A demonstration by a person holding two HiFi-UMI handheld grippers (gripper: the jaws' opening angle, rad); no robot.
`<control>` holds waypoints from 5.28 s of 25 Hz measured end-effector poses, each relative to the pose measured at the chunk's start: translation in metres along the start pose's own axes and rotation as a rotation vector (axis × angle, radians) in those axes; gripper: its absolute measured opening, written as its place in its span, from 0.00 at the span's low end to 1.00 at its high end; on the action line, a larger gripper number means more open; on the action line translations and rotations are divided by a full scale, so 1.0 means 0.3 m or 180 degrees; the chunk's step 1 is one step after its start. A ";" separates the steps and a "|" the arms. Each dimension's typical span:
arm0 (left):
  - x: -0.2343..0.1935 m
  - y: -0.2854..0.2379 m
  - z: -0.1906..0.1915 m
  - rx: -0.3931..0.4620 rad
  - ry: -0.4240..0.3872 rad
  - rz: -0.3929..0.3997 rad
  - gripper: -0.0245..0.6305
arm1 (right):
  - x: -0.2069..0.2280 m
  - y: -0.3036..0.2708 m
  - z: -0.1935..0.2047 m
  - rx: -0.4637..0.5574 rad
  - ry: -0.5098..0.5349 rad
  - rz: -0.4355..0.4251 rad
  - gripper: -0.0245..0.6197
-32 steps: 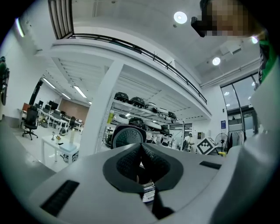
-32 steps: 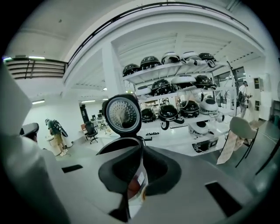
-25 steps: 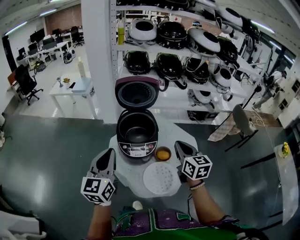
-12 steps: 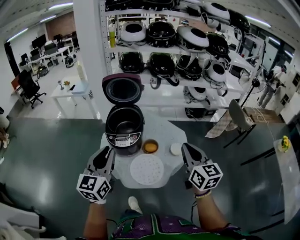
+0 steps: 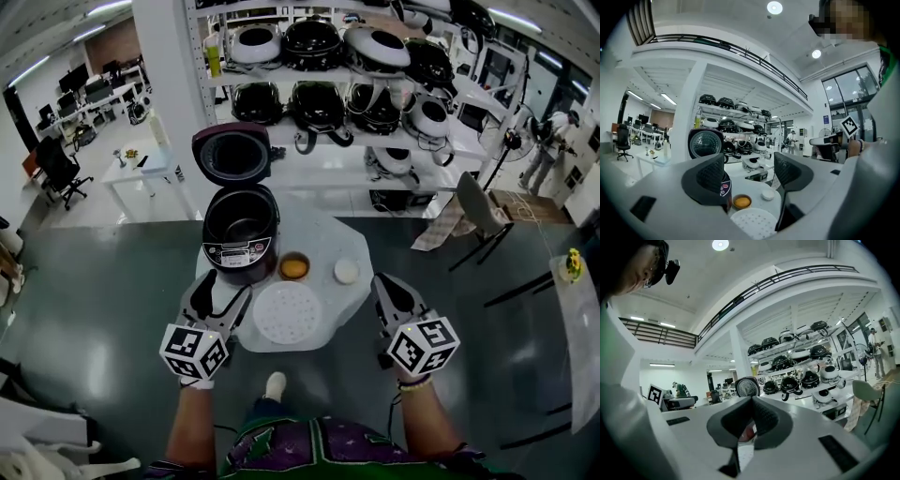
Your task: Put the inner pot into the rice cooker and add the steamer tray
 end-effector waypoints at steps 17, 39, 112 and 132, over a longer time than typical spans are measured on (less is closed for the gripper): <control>-0.226 -0.280 0.567 -0.1138 0.0029 0.0426 0.55 | -0.020 -0.163 0.094 -0.0133 -0.0058 0.0359 0.05; -0.354 -0.496 1.102 -0.2447 0.0038 0.0737 0.47 | 0.014 -0.305 0.196 -0.0227 -0.0169 0.1038 0.05; -0.351 -0.247 0.349 -0.1059 0.0969 -0.0184 0.10 | -0.099 -0.179 -0.043 0.0143 -0.0147 0.0213 0.05; -0.686 -0.436 0.131 -0.0724 0.0915 -0.0147 0.10 | -0.193 -0.482 -0.057 0.0103 -0.0075 0.0245 0.05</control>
Point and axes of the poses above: the fingertips, and each gripper's own axes: y backward along the fingers, x to its right, z out of its underside, the point moved 6 cm from there along y, backward along the fingers, and after that the axes turned 1 degree about -y, right-handed, at the moved point
